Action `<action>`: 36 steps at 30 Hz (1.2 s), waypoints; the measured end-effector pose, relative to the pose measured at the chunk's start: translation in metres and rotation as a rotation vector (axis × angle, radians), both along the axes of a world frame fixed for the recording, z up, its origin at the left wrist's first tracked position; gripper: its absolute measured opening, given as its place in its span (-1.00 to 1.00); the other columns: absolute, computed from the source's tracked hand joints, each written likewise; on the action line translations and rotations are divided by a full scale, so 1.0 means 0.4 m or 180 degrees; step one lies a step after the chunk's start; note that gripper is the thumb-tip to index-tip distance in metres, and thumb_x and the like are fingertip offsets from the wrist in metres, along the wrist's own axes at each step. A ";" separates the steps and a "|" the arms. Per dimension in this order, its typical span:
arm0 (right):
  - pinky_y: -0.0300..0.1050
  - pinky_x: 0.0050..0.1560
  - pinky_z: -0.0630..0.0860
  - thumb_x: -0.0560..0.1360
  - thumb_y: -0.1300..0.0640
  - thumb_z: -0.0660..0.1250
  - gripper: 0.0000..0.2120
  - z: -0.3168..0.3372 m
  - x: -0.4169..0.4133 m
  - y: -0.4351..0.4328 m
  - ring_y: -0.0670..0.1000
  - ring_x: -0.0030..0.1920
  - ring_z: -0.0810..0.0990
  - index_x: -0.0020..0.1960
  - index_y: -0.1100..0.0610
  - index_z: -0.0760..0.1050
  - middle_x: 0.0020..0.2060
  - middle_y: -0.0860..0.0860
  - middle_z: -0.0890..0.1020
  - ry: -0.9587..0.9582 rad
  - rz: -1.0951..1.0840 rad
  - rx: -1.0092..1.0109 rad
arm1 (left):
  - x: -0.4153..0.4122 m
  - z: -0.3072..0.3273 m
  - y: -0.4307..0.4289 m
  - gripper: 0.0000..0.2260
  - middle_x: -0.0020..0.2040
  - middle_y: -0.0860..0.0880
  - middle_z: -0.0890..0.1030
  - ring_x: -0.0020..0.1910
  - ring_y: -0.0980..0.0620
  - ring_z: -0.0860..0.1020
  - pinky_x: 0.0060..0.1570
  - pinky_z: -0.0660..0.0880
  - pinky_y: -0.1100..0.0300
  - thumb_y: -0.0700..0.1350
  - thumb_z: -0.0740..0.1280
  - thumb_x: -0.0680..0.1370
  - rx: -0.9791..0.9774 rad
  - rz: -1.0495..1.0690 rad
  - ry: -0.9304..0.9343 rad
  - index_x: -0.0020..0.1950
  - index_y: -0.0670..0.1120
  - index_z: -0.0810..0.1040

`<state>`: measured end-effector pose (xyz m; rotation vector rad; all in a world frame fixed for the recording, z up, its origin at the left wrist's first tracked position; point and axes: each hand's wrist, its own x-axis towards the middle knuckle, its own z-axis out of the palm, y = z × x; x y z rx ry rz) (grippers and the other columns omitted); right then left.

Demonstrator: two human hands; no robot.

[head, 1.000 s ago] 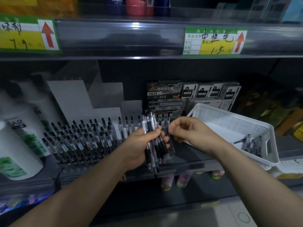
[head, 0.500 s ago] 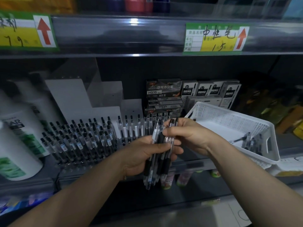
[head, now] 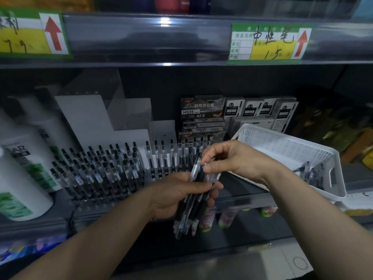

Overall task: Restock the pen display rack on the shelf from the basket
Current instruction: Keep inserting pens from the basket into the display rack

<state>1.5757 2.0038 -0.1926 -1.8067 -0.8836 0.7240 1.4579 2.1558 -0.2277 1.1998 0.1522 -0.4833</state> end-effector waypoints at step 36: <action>-0.16 -0.04 0.52 0.43 0.23 0.44 -0.78 -0.009 -0.021 0.012 -0.07 -0.23 0.57 0.04 0.14 0.49 -0.21 0.01 0.59 0.0430 -0.0973 0.0717 | 0.026 0.029 -0.008 -0.76 -0.13 -0.09 0.63 -0.08 -0.05 0.64 0.21 0.48 -0.22 -0.15 0.36 0.52 -0.0311 0.0982 -0.0170 0.13 -0.24 0.51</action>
